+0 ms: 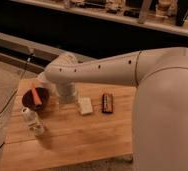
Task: Knock the bottle over
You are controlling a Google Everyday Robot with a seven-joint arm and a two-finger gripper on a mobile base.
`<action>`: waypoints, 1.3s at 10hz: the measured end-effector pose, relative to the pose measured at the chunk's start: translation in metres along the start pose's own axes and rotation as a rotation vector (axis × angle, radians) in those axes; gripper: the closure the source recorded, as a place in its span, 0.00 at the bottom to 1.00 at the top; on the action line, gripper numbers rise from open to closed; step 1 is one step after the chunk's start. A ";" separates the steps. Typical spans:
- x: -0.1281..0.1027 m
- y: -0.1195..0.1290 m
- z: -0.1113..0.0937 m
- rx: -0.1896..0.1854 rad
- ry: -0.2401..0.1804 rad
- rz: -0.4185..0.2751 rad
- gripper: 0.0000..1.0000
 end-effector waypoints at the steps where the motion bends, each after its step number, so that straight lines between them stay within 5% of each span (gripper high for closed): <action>1: 0.000 0.000 0.000 0.001 -0.001 -0.002 0.35; 6: 0.031 0.007 -0.009 0.030 0.017 -0.072 0.35; 13: 0.109 0.097 -0.031 -0.135 0.109 -0.227 0.35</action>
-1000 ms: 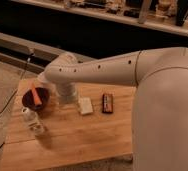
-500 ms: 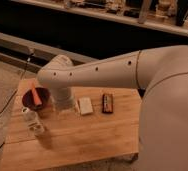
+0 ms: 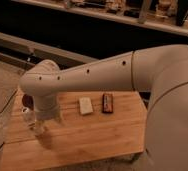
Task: Knock the bottle over
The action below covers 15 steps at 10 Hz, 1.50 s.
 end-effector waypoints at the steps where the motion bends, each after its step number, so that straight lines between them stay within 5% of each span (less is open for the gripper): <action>1: 0.002 0.009 0.002 -0.012 0.010 -0.013 0.35; 5: -0.020 0.028 0.005 -0.028 -0.003 -0.022 0.35; 10: -0.057 0.054 -0.020 -0.034 -0.069 -0.031 0.35; 13: -0.069 0.059 -0.026 -0.017 -0.088 -0.029 0.35; 15: -0.081 0.048 -0.026 0.042 -0.116 -0.021 0.35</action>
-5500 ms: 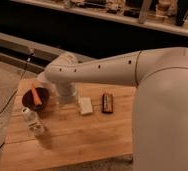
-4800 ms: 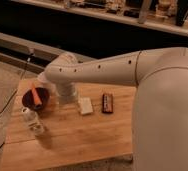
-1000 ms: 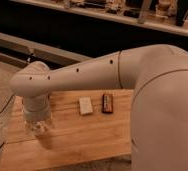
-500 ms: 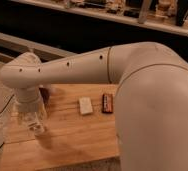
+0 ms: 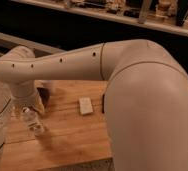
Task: Knock the bottle over
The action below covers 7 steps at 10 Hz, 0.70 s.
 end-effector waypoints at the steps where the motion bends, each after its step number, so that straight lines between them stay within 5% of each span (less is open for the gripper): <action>1: -0.005 -0.007 0.001 0.029 -0.011 0.005 0.35; 7: -0.021 -0.107 -0.010 0.299 -0.057 0.118 0.35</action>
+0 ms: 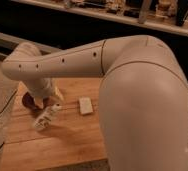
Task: Knock the bottle over
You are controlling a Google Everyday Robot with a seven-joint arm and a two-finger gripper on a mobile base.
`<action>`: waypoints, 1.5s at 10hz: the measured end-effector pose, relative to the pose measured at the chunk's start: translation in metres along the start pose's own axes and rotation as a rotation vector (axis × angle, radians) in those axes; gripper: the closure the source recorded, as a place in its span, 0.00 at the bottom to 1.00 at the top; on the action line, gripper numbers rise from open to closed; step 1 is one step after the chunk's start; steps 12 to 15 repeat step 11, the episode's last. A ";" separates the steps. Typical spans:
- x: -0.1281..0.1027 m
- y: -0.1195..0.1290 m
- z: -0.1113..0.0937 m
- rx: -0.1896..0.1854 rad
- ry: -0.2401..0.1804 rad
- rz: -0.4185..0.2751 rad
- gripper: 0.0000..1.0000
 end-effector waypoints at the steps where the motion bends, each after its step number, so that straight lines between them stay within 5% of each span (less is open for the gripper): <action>1: 0.001 -0.014 0.002 0.035 0.004 0.016 0.35; 3: 0.004 -0.039 0.008 0.084 0.015 0.058 0.35; 5: 0.006 -0.039 0.012 0.058 0.024 0.074 0.35; 15: 0.006 -0.037 0.012 0.058 0.024 0.070 0.35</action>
